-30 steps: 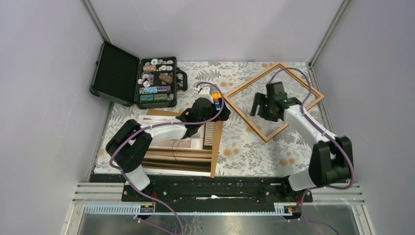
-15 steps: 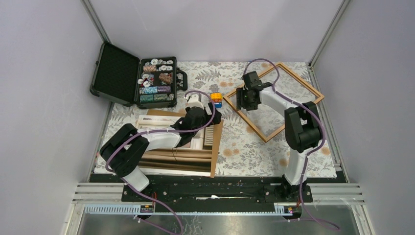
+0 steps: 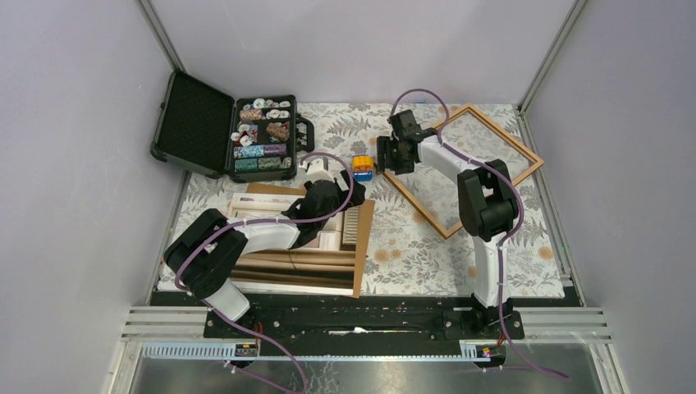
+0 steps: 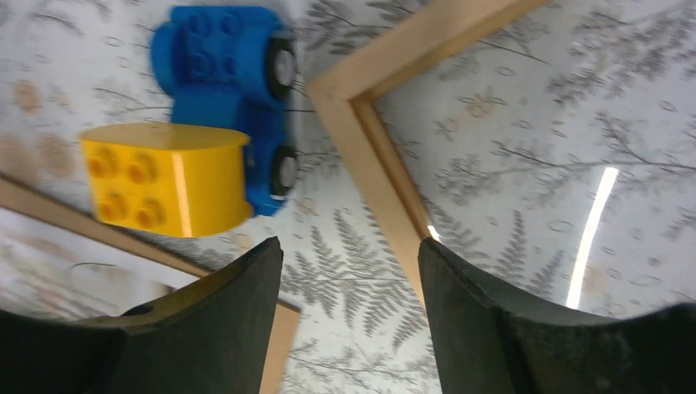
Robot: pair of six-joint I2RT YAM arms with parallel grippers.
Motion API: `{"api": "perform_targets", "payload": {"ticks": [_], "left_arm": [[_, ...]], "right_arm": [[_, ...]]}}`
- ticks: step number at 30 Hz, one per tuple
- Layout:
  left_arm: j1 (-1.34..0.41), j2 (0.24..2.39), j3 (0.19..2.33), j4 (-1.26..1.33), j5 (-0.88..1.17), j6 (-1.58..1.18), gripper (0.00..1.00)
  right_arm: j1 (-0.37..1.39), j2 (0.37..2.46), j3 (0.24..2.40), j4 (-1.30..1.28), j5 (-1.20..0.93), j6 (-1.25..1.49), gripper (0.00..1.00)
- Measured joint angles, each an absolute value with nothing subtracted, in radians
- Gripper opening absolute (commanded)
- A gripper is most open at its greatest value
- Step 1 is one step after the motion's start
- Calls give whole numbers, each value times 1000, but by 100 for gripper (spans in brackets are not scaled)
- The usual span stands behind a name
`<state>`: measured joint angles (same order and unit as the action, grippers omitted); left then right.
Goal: Put the photo into the frame
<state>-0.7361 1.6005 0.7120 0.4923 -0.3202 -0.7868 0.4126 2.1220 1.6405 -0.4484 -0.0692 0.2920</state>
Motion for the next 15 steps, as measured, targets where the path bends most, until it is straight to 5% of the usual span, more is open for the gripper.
{"api": "perform_targets", "payload": {"ticks": [15], "left_arm": [[-729, 1549, 660, 529, -358, -818, 99]], "right_arm": [[413, 2112, 1523, -70, -327, 568, 90]]}}
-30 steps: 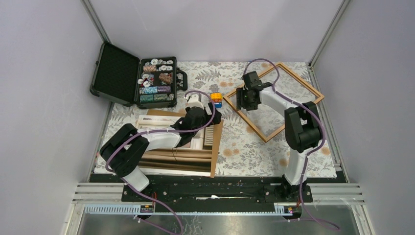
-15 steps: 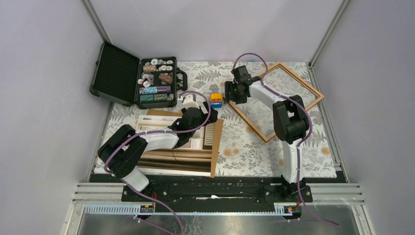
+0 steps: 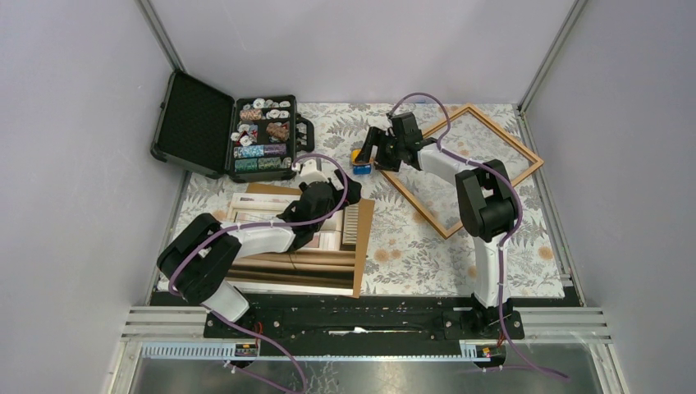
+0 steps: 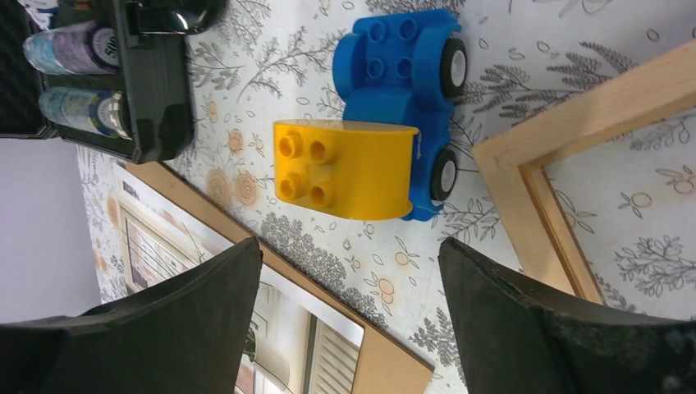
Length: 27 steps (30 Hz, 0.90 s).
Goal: Put the photo into the frame
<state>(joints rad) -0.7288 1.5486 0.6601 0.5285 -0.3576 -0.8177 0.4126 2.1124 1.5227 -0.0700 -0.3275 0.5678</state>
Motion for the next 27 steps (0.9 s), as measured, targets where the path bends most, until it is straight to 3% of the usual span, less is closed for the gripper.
{"api": "perform_targets", "payload": {"ticks": [10, 11, 14, 24, 27], "left_arm": [[-726, 1546, 660, 533, -365, -821, 99], [-726, 1546, 660, 533, -365, -821, 99], [-726, 1546, 660, 533, -365, -821, 99], [-726, 1546, 660, 533, -368, -821, 99], [-726, 1546, 660, 532, -372, -821, 99]], "right_arm": [[413, 2156, 1571, -3, -323, 580, 93], [413, 2170, 1587, -1, -323, 579, 99], [413, 2227, 1644, -1, -323, 576, 100], [416, 2336, 1734, 14, -346, 613, 84], [420, 2364, 1783, 20, -350, 635, 84]]}}
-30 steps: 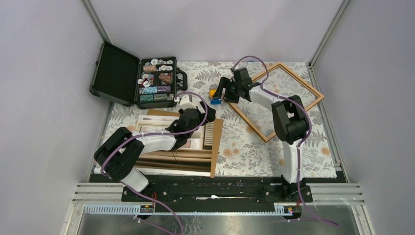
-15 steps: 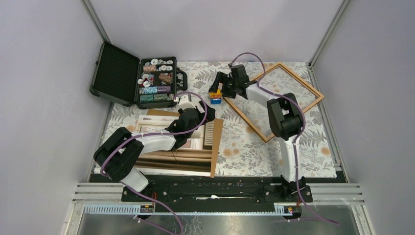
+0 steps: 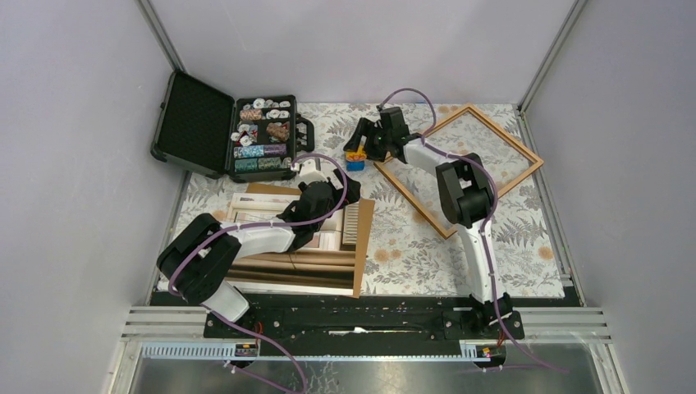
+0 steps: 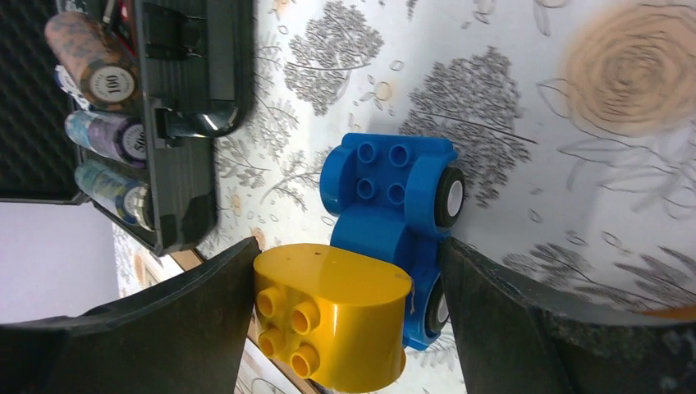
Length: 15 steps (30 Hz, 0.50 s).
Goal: Put the photo into the frame
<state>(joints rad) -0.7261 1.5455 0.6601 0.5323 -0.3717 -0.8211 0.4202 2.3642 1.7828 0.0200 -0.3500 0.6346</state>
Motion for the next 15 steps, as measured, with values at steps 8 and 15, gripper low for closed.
{"api": "perform_targets", "payload": {"ticks": [8, 15], "left_arm": [[-726, 1544, 657, 533, -380, -832, 99], [-726, 1539, 644, 532, -389, -837, 99]], "right_arm": [[484, 2469, 1935, 35, -349, 706, 92], [550, 2557, 2094, -49, -348, 720, 100]]}}
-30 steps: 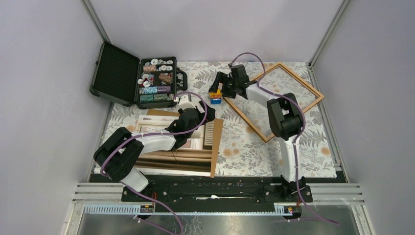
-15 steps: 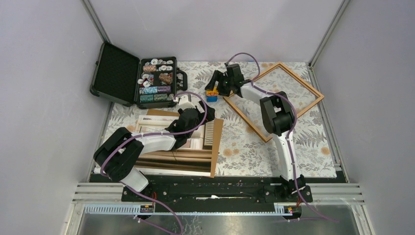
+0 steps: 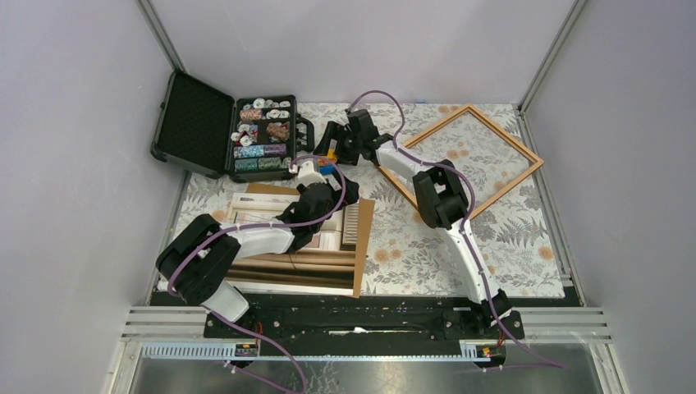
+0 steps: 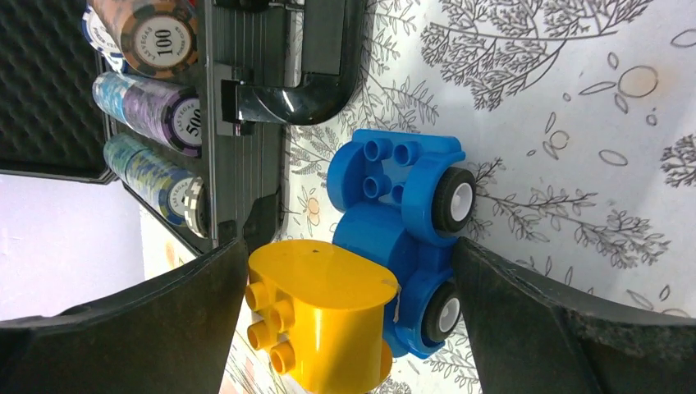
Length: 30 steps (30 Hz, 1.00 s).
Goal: Put the photo into the frame
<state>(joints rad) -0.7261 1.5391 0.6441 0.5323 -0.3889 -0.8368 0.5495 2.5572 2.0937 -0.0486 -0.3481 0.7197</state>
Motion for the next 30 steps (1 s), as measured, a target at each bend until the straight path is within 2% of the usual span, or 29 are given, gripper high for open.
{"api": "perform_targets", "payload": {"ticks": [11, 20, 24, 30], "left_arm": [[-726, 1523, 627, 540, -392, -838, 99], [-726, 1519, 625, 546, -395, -838, 99], [-726, 1519, 625, 549, -394, -838, 99], [-726, 1519, 625, 549, -393, -837, 99]], "right_arm": [[546, 2486, 2128, -304, -313, 598, 100], [476, 2175, 1870, -361, -301, 505, 100], [433, 2103, 1784, -383, -262, 454, 91], [425, 2100, 1750, -482, -93, 308, 82]]}}
